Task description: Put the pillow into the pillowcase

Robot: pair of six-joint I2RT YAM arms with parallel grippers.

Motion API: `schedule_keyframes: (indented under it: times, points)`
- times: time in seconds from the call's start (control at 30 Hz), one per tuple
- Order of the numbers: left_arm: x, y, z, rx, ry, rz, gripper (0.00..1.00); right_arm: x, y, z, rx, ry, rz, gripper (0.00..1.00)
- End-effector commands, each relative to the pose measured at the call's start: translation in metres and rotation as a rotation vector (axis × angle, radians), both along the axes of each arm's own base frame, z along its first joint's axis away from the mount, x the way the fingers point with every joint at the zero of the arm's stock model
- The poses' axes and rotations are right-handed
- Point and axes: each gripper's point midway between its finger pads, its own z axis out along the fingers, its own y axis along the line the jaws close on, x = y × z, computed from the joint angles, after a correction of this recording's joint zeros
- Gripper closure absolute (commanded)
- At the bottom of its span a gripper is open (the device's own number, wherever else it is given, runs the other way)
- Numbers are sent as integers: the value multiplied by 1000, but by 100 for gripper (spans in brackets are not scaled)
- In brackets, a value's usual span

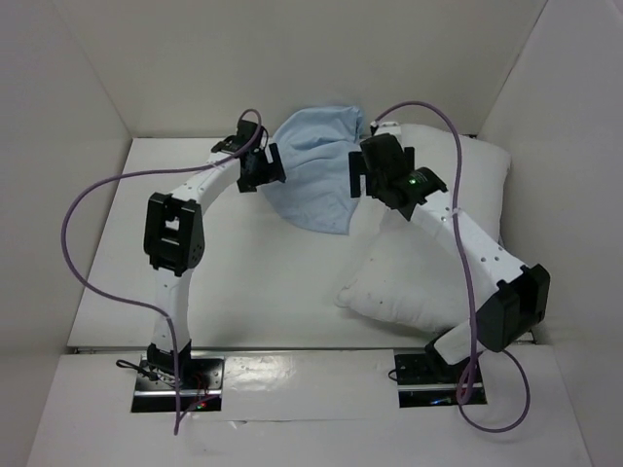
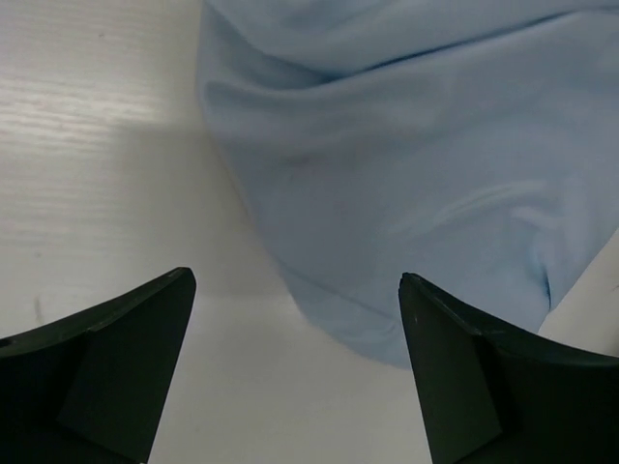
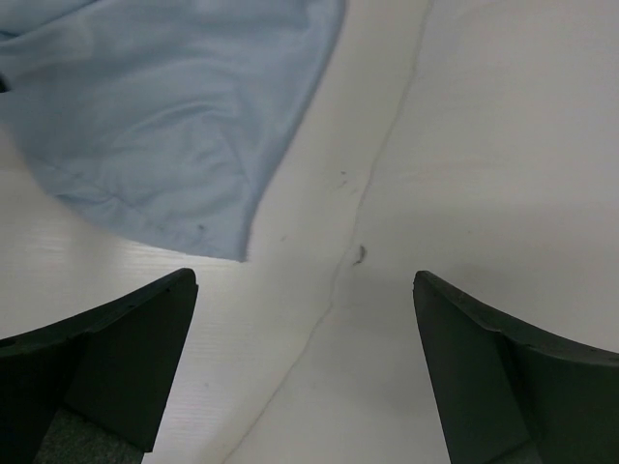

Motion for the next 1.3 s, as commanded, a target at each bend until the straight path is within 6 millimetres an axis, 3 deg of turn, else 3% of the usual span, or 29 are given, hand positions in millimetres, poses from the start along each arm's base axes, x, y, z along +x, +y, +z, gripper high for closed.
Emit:
schedule_keyframes:
  times: [0.0, 0.13, 0.17, 0.23, 0.27, 0.3, 0.33, 0.4, 0.43, 0.47, 0.5, 0.53, 0.57, 0.63, 0.67, 0.73, 0.8, 0.83, 0.93, 0.97, 1.0, 1.07, 1.1, 1.13, 1.17, 1.2, 1.27]
  points:
    - [23, -12, -9, -65, 6, 25, 0, 13, 51, 4, 114, -14, 113, 0]
    - [31, -33, -43, -104, 59, -24, 5, 7, 82, -18, 148, 43, 198, 0]
    - [33, -41, -53, -131, 70, -56, 16, 1, 96, -31, 191, 83, 232, 0]
    - [30, -45, -58, -146, 86, -69, 38, -2, 102, -49, 230, 130, 214, 0]
    - [24, -43, -67, -140, 111, -67, 51, -10, 104, -70, 242, 189, 213, 0]
    - [22, -42, -58, -143, 101, -68, 67, -14, 106, -86, 256, 225, 206, 1]
    - [22, -43, -53, -146, 87, -69, 100, -19, 108, -95, 288, 249, 188, 10]
    - [21, -19, -47, -129, 83, -23, 100, -37, 100, -132, 274, 339, 148, 20]
    - [21, -8, -19, -122, 34, -1, 100, -46, 92, -144, 268, 375, 98, 28]
    - [19, 2, -8, -112, 18, 21, 100, -53, 84, -153, 249, 403, 69, 38]
    - [14, 22, -7, -103, 18, 58, 100, -61, 64, -169, 196, 431, 2, 43]
    - [14, 32, 5, -109, -9, 75, 100, -71, 44, -172, 167, 458, -61, 47]
    - [11, 42, 36, -120, -64, 89, 100, -78, 27, -176, 151, 471, -146, 50]
    - [11, 67, 62, -139, -117, 114, 100, -91, -29, -173, 47, 470, -343, 54]
    - [8, 76, 72, -135, -136, 121, 100, -93, -42, -167, 42, 441, -419, 54]
    - [-5, 93, 104, -154, -186, 142, 100, -92, -65, -146, 4, 344, -507, 54]
    - [-16, 101, 122, -169, -217, 159, 100, -79, -60, -136, 38, 292, -485, 54]
    - [-27, 104, 136, -186, -238, 167, 100, -71, -49, -127, 79, 268, -452, 54]
    - [-45, 102, 146, -230, -243, 150, 100, -43, 2, -111, 110, 204, -280, 54]
    - [-52, 104, 158, -240, -268, 146, 100, -32, 39, -101, 147, 185, -181, 52]
    - [-56, 101, 160, -248, -270, 123, 100, -16, 67, -88, 178, 131, -73, 42]
    - [-61, 99, 166, -246, -284, 106, 100, -2, 121, -76, 304, 141, 89, 25]
    - [-65, 98, 168, -249, -281, 90, 100, 9, 146, -64, 371, 106, 178, 12]
    - [-70, 98, 172, -249, -281, 90, 100, 11, 163, -63, 418, 122, 234, 10]
    - [-72, 98, 175, -250, -290, 89, 100, 16, 186, -45, 499, 129, 319, 10]
    - [-73, 98, 174, -249, -281, 90, 100, 21, 201, -59, 506, 169, 370, 8]
    - [-79, 96, 186, -259, -303, 78, 100, 19, 231, -47, 526, 184, 503, 5]
